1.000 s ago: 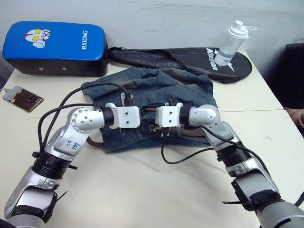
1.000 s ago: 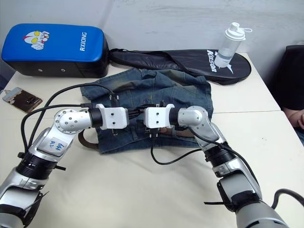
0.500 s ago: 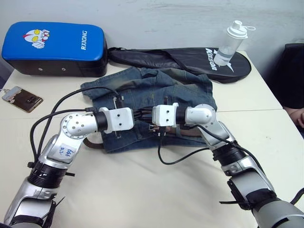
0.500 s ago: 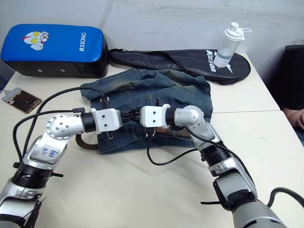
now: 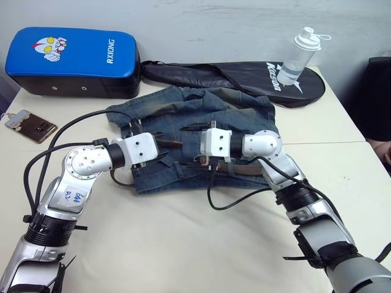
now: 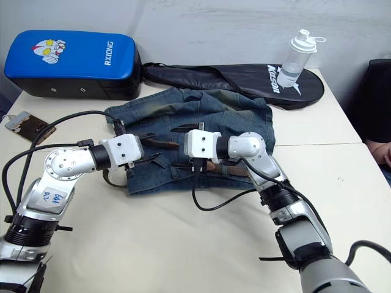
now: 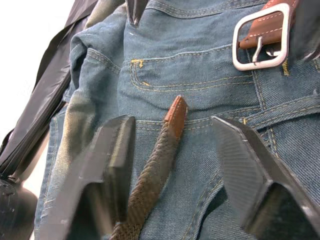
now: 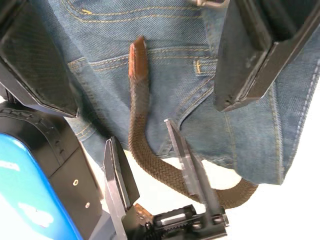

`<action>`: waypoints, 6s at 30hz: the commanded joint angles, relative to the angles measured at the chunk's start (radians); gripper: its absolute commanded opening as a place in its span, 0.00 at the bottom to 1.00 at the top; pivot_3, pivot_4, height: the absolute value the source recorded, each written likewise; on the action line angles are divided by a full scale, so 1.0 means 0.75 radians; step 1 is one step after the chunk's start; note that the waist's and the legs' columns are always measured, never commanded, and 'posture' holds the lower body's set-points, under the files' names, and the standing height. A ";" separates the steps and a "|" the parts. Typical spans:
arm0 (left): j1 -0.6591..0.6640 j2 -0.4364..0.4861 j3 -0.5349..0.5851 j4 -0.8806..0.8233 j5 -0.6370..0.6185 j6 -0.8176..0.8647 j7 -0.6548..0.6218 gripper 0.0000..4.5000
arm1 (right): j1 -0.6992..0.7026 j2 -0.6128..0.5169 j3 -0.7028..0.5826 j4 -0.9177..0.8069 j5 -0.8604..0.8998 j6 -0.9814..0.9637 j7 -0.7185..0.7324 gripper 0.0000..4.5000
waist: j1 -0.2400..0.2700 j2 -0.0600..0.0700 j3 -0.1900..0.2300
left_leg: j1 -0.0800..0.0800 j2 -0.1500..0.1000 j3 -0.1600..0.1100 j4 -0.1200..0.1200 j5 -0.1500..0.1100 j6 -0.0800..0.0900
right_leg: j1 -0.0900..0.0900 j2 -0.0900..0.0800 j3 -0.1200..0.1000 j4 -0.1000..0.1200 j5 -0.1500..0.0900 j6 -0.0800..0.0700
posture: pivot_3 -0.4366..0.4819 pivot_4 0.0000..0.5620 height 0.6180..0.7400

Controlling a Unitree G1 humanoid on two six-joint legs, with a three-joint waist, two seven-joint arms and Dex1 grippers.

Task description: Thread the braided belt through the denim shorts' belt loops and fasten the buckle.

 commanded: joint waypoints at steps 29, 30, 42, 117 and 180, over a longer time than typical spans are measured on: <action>-0.342 0.137 0.061 0.749 -0.103 -0.121 -0.395 0.58 | 0.043 -0.007 -0.088 -0.292 0.097 0.361 -0.008 0.97 | 0.016 0.000 0.000 | -0.001 -0.002 0.002 0.003 -0.001 -0.001 | -0.003 0.003 -0.002 0.006 -0.002 -0.004 | 0.48 0.27 1.00; -0.405 0.099 0.035 0.854 -0.089 -0.169 -0.410 0.58 | 0.058 -0.017 -0.095 -0.319 0.096 0.381 -0.020 0.97 | 0.016 0.000 0.000 | -0.001 -0.002 0.002 0.003 -0.001 -0.001 | -0.003 0.004 -0.002 0.006 -0.002 -0.003 | 0.48 0.27 1.00; -0.842 -0.117 -0.208 1.679 0.192 -0.719 -0.444 0.58 | 0.193 -0.119 -0.158 -0.572 0.081 0.588 -0.136 0.97 | -0.002 -0.001 -0.001 | -0.002 -0.001 0.013 0.002 -0.001 -0.001 | -0.013 0.005 -0.003 0.011 -0.002 -0.004 | 0.48 0.27 1.00; 0.714 0.440 0.957 -0.228 -2.688 1.431 0.727 0.99 | -0.406 0.151 0.096 0.802 -0.787 -1.301 -1.116 0.00 | -0.072 -0.006 0.000 | 0.025 0.002 -0.007 -0.001 -0.008 -0.017 | 0.007 0.002 0.042 0.024 -0.019 -0.008 | 0.48 0.27 1.00; 0.713 -0.282 0.474 -0.470 -2.688 0.821 1.946 0.00 | -0.050 -0.194 -0.049 -0.072 0.319 0.152 0.223 0.99 | 0.000 -0.005 0.000 | 0.025 0.004 -0.021 -0.001 -0.005 -0.027 | 0.011 0.020 0.050 0.017 -0.021 -0.013 | 0.48 0.27 1.00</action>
